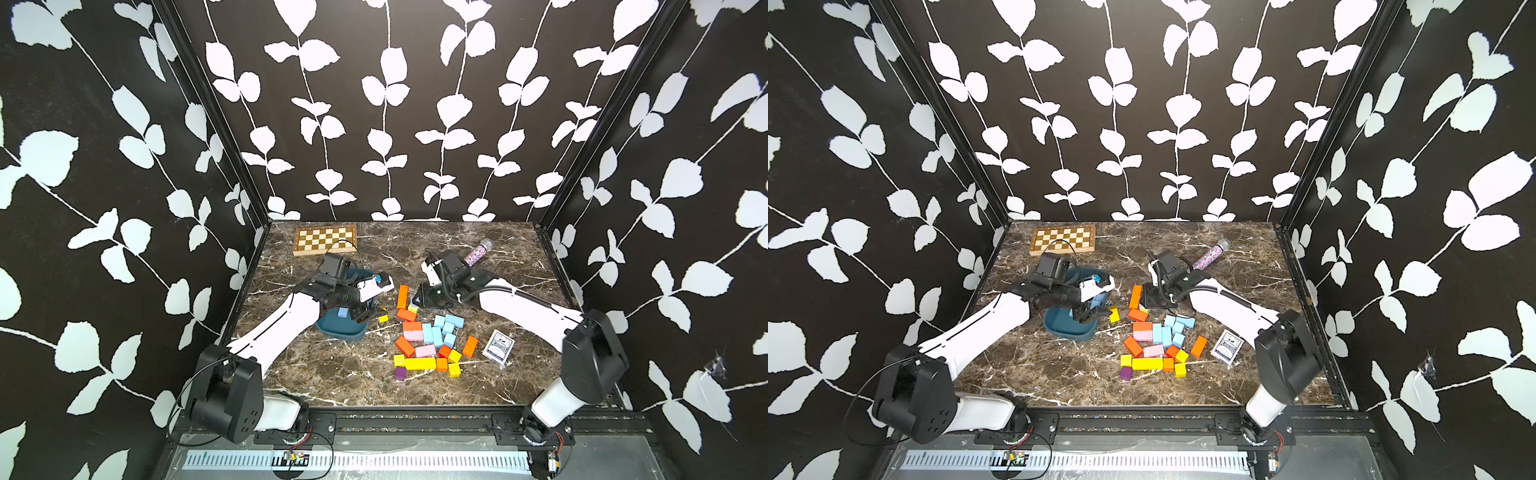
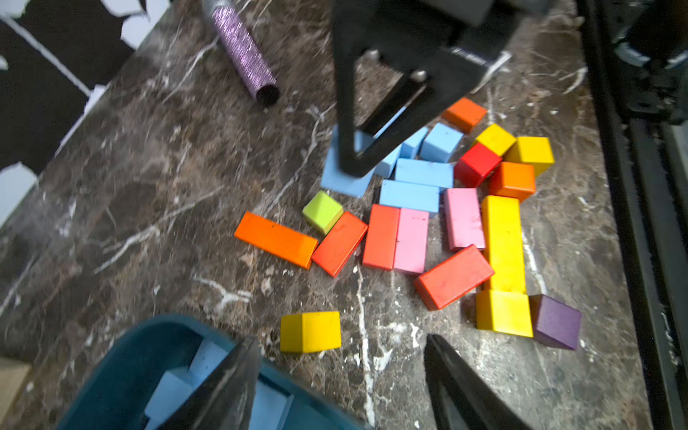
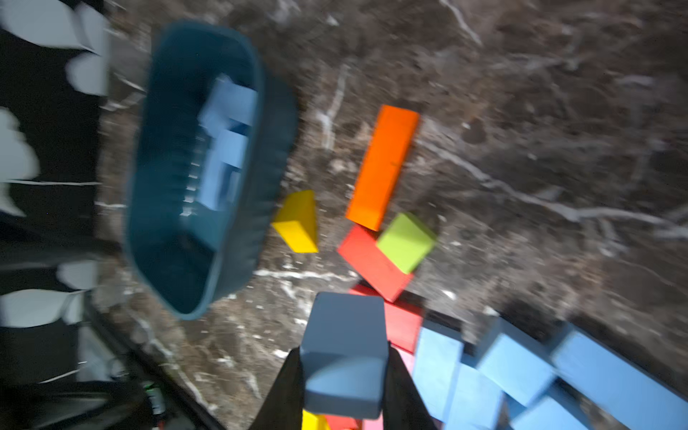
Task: Pick out the blue building blocks
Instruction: Pick up the building block from the center of the board.
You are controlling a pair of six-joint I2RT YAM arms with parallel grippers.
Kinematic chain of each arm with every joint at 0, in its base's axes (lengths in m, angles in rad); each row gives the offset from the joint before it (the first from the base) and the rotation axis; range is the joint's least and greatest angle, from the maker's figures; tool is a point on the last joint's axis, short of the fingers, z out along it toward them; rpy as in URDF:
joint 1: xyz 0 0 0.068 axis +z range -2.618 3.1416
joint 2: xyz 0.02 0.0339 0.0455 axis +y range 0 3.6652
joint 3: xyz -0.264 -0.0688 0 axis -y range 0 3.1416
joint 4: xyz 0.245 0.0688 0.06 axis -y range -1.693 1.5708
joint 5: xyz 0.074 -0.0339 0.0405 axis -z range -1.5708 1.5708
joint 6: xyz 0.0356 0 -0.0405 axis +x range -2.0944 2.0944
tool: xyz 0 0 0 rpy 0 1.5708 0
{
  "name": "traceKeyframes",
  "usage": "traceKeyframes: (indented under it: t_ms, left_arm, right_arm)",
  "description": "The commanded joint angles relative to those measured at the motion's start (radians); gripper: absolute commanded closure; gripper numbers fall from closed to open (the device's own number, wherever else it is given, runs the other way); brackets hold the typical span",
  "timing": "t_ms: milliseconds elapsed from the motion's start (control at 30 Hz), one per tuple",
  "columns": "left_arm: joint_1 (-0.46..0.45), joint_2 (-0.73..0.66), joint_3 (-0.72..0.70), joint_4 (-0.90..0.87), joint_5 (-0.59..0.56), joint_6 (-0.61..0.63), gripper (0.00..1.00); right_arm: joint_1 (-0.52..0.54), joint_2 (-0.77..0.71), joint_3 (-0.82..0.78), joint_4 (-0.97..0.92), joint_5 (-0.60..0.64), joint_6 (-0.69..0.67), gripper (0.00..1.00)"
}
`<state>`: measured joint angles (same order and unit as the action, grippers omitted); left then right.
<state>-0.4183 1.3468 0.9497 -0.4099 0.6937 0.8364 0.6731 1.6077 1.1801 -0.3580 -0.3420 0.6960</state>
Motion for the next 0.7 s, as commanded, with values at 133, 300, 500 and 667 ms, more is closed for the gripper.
traceKeyframes:
  t_ms: [133,300,500,667]
  left_arm:
    - [-0.031,-0.010,0.018,-0.036,0.140,0.203,0.28]
    - [-0.051,0.013,0.017,0.022,0.088,0.171,0.29]
    - [-0.055,0.031,0.014,0.103,0.009,0.107,0.31]
    - [-0.056,0.037,0.014,0.128,-0.005,0.078,0.32]
  right_arm:
    - [-0.006,0.028,-0.057,0.307,-0.266,0.127,0.84]
    - [-0.006,0.025,-0.064,0.342,-0.313,0.135,0.84]
    - [-0.006,0.023,-0.081,0.358,-0.339,0.146,0.84]
    - [-0.005,0.023,-0.085,0.376,-0.342,0.155,0.84]
